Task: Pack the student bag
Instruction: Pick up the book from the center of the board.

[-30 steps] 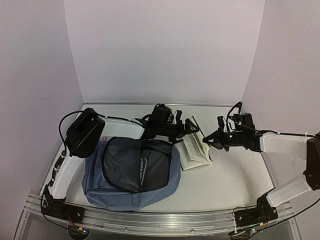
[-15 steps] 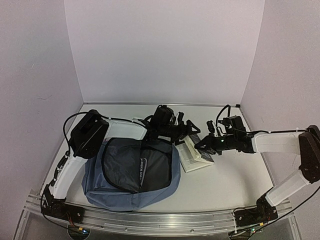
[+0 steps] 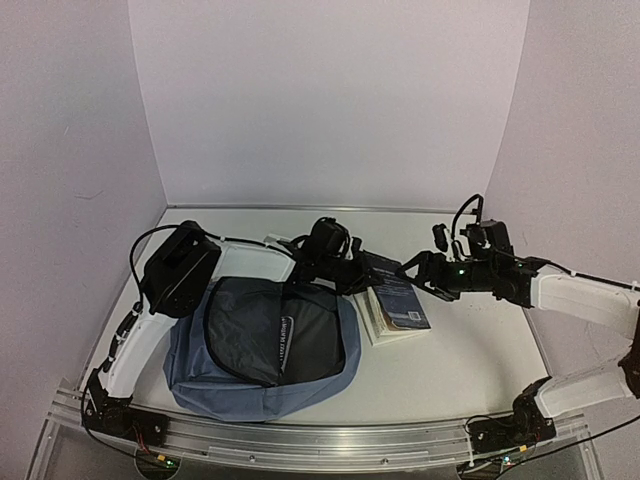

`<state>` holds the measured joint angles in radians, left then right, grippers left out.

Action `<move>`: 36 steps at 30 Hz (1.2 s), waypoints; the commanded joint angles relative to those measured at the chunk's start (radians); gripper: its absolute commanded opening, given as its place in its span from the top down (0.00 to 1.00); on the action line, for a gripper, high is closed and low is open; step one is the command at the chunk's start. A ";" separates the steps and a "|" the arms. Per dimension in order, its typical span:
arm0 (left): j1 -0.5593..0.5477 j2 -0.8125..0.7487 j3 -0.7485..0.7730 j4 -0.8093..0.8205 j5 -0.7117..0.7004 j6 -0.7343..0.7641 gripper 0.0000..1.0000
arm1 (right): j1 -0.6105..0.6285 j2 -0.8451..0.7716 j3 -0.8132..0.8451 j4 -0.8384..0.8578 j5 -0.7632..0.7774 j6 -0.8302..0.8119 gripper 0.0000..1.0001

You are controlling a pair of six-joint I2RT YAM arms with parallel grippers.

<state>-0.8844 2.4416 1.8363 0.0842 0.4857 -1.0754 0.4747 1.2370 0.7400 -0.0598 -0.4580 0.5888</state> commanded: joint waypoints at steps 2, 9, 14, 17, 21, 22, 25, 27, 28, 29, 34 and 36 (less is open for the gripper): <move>-0.001 -0.143 -0.056 0.194 0.077 0.061 1.00 | -0.012 -0.071 0.039 -0.060 0.167 0.054 0.06; 0.006 -0.391 -0.176 0.263 0.165 0.214 1.00 | -0.065 -0.176 0.069 -0.056 0.083 0.028 0.02; 0.005 -0.569 -0.295 0.315 0.228 0.255 1.00 | -0.084 -0.241 0.081 -0.021 -0.038 0.024 0.02; 0.005 -0.665 -0.370 0.337 0.223 0.271 1.00 | -0.086 -0.270 0.067 0.032 -0.127 0.049 0.02; 0.000 -0.788 -0.482 0.415 0.104 0.277 1.00 | -0.086 -0.330 0.036 0.105 -0.153 0.097 0.02; -0.004 -0.812 -0.500 0.424 0.048 0.278 1.00 | -0.086 -0.352 0.024 0.137 -0.171 0.120 0.02; -0.020 -0.837 -0.536 0.480 -0.046 0.268 1.00 | -0.083 -0.413 -0.033 0.297 -0.214 0.199 0.02; -0.022 -0.832 -0.550 0.556 -0.054 0.234 1.00 | -0.081 -0.453 -0.060 0.345 -0.199 0.215 0.02; -0.022 -0.827 -0.556 0.595 -0.057 0.216 1.00 | -0.081 -0.464 -0.065 0.349 -0.185 0.210 0.02; -0.024 -0.822 -0.562 0.629 -0.060 0.202 1.00 | -0.081 -0.471 -0.068 0.351 -0.173 0.207 0.02; -0.034 -0.795 -0.571 0.761 -0.077 0.155 1.00 | -0.076 -0.478 -0.125 0.460 -0.153 0.254 0.02; -0.034 -0.776 -0.563 0.816 -0.067 0.135 1.00 | -0.072 -0.474 -0.154 0.509 -0.157 0.277 0.02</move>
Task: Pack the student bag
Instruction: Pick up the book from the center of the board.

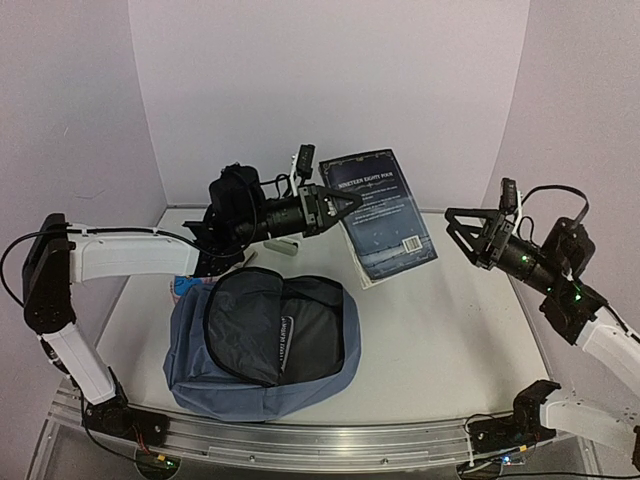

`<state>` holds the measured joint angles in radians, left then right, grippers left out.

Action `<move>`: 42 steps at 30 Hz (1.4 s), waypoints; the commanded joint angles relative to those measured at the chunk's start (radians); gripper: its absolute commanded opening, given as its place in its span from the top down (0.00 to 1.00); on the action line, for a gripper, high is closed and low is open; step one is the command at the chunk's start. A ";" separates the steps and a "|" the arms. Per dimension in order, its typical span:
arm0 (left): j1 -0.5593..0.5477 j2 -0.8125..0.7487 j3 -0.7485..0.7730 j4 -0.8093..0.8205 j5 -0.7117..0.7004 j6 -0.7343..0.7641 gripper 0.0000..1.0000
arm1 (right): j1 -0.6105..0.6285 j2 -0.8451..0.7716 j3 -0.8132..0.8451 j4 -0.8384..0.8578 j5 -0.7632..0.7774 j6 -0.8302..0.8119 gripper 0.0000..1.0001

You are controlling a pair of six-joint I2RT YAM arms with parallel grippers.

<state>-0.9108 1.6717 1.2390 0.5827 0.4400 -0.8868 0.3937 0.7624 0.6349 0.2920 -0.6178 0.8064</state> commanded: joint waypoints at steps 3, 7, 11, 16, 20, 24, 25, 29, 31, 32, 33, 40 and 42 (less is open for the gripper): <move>-0.008 0.016 0.066 0.332 -0.013 -0.068 1.00 | 0.028 0.014 -0.074 0.203 0.002 0.069 0.02; -0.008 0.032 0.080 0.346 -0.015 -0.075 1.00 | 0.073 0.054 -0.077 0.211 0.032 0.046 0.02; -0.009 0.032 0.064 0.366 -0.032 -0.079 1.00 | 0.146 0.113 -0.073 0.252 0.100 0.030 0.02; -0.008 0.023 0.028 0.415 -0.068 -0.079 1.00 | 0.238 0.229 -0.074 0.383 0.167 0.044 0.02; -0.009 0.020 0.016 0.414 -0.078 -0.079 1.00 | 0.285 0.279 -0.097 0.512 0.251 0.069 0.08; -0.009 0.014 -0.022 0.426 -0.102 -0.080 1.00 | 0.301 0.290 -0.118 0.618 0.317 0.097 0.25; -0.008 0.015 -0.033 0.433 -0.110 -0.081 1.00 | 0.304 0.294 -0.118 0.638 0.324 0.104 0.30; -0.008 0.026 -0.058 0.435 -0.141 -0.073 1.00 | 0.315 0.321 -0.093 0.669 0.319 0.112 0.57; -0.008 0.032 -0.057 0.416 -0.148 -0.061 1.00 | 0.322 0.327 -0.087 0.672 0.325 0.114 0.67; -0.008 0.035 -0.055 0.396 -0.153 -0.056 1.00 | 0.325 0.326 -0.086 0.673 0.332 0.116 0.71; -0.008 0.038 -0.056 0.372 -0.157 -0.055 1.00 | 0.327 0.323 -0.086 0.672 0.339 0.118 0.76; 0.015 -0.002 -0.074 0.067 -0.171 -0.054 0.46 | 0.328 0.265 -0.065 0.480 0.483 0.112 1.00; 0.040 -0.033 -0.091 -0.073 -0.153 -0.064 0.30 | 0.328 0.248 -0.036 0.358 0.536 0.085 1.00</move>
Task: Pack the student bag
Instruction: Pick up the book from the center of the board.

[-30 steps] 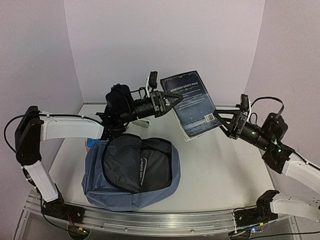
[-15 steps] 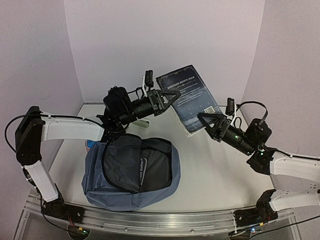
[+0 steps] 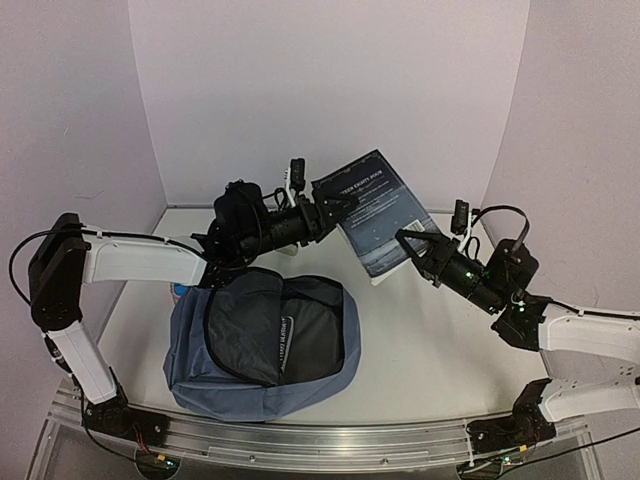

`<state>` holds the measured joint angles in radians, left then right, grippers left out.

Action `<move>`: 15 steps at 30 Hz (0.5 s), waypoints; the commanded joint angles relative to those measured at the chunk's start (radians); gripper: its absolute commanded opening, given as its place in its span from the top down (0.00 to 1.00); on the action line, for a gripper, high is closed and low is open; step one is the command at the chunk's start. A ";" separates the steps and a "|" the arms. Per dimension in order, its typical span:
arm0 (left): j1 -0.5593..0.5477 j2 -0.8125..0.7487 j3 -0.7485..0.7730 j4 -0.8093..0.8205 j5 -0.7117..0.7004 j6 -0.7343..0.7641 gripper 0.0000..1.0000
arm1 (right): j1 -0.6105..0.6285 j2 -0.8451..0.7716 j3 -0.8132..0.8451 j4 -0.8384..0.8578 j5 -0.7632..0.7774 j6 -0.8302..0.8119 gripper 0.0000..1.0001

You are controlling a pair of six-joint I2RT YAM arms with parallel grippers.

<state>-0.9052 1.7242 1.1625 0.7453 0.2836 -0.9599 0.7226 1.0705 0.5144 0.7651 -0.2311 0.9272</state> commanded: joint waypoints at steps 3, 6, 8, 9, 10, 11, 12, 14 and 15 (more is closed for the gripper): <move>0.087 -0.148 -0.053 -0.441 0.024 0.010 0.19 | -0.003 -0.086 0.142 -0.285 0.223 -0.088 1.00; 0.135 -0.227 -0.088 -0.667 0.032 0.058 0.11 | -0.021 -0.076 0.226 -0.484 0.277 -0.153 1.00; 0.175 -0.284 -0.106 -0.826 0.035 0.086 0.06 | -0.063 -0.045 0.275 -0.585 0.242 -0.184 1.00; 0.209 -0.314 -0.129 -0.864 0.052 0.089 0.05 | -0.104 -0.024 0.292 -0.609 0.191 -0.191 1.00; 0.246 -0.345 -0.157 -0.888 0.070 0.087 0.04 | -0.151 -0.001 0.300 -0.622 0.130 -0.193 1.00; 0.283 -0.372 -0.181 -0.919 0.082 0.085 0.04 | -0.198 0.023 0.303 -0.624 0.066 -0.191 1.00; 0.320 -0.404 -0.205 -0.952 0.094 0.086 0.03 | -0.249 0.042 0.305 -0.625 -0.003 -0.190 1.00; 0.385 -0.454 -0.231 -1.011 0.125 0.113 0.02 | -0.298 0.063 0.323 -0.644 -0.077 -0.209 1.00; 0.403 -0.480 -0.238 -1.057 0.124 0.132 0.02 | -0.305 0.067 0.331 -0.655 -0.098 -0.220 1.00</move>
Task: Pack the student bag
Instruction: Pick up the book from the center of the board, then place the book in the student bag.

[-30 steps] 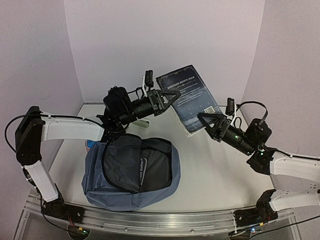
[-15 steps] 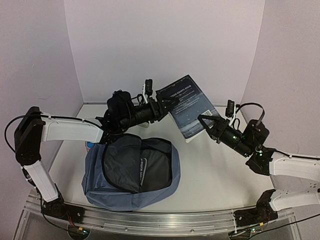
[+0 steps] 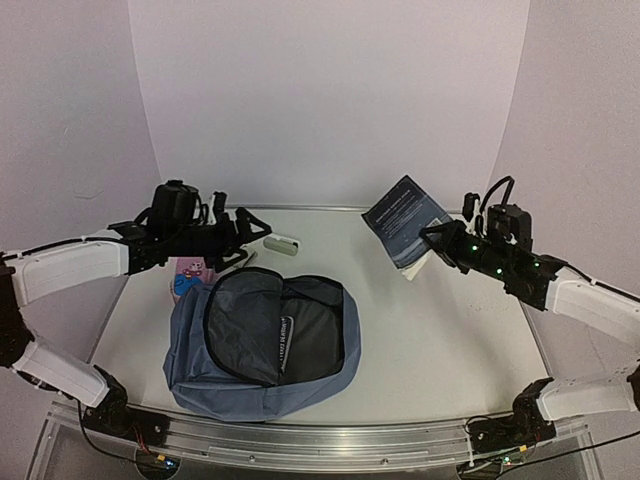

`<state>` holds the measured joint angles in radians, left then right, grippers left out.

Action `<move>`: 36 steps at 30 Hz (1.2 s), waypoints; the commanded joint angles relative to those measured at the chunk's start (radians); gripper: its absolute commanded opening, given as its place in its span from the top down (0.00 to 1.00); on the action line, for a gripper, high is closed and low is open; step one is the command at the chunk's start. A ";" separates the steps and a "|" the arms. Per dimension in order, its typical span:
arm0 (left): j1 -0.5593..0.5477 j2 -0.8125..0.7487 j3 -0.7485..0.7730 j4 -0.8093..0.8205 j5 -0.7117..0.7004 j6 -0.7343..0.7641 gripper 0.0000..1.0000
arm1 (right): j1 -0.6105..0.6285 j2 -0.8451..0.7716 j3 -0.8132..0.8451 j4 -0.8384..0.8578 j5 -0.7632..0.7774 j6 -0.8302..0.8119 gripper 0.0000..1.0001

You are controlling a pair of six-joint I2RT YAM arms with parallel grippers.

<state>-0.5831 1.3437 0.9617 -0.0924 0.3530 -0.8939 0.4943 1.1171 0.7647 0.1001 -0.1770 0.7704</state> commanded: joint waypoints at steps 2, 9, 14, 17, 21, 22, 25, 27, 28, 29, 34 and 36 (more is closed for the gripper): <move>0.101 -0.143 -0.057 -0.305 0.034 0.095 0.01 | -0.093 0.028 0.094 -0.002 -0.204 -0.065 1.00; 0.138 -0.297 -0.207 -0.451 -0.001 0.095 0.00 | -0.103 0.056 0.100 -0.031 -0.356 -0.077 1.00; 0.138 -0.383 -0.352 -0.380 0.104 0.008 0.00 | -0.104 0.062 0.088 -0.051 -0.451 -0.086 1.00; 0.138 -0.430 -0.422 -0.295 0.152 -0.031 0.00 | -0.104 0.056 0.091 -0.069 -0.505 -0.098 1.00; 0.138 -0.415 -0.446 -0.204 0.222 -0.050 0.04 | -0.102 0.052 0.099 -0.080 -0.566 -0.098 1.00; 0.138 -0.401 -0.444 -0.188 0.231 -0.050 0.08 | -0.102 0.053 0.099 -0.082 -0.570 -0.096 1.00; 0.138 -0.359 -0.430 -0.168 0.230 -0.044 0.26 | -0.101 0.057 0.093 -0.083 -0.590 -0.084 1.00; 0.138 -0.336 -0.418 -0.160 0.232 -0.039 0.38 | -0.097 0.062 0.089 -0.082 -0.615 -0.076 1.00; 0.138 -0.326 -0.411 -0.156 0.234 -0.036 0.43 | -0.091 0.064 0.088 -0.082 -0.626 -0.070 1.00; 0.138 -0.319 -0.406 -0.154 0.235 -0.034 0.51 | -0.080 0.067 0.088 -0.082 -0.638 -0.067 1.00; 0.138 -0.348 -0.354 -0.190 0.189 -0.012 0.95 | -0.002 0.113 0.074 -0.069 -0.682 -0.060 1.00; 0.138 -0.391 -0.323 -0.218 0.160 0.002 1.00 | 0.042 0.136 0.061 -0.028 -0.697 -0.031 1.00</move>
<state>-0.4466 1.0235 0.5422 -0.3041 0.5583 -0.9246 0.4621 1.2254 0.7910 -0.0829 -0.7680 0.7092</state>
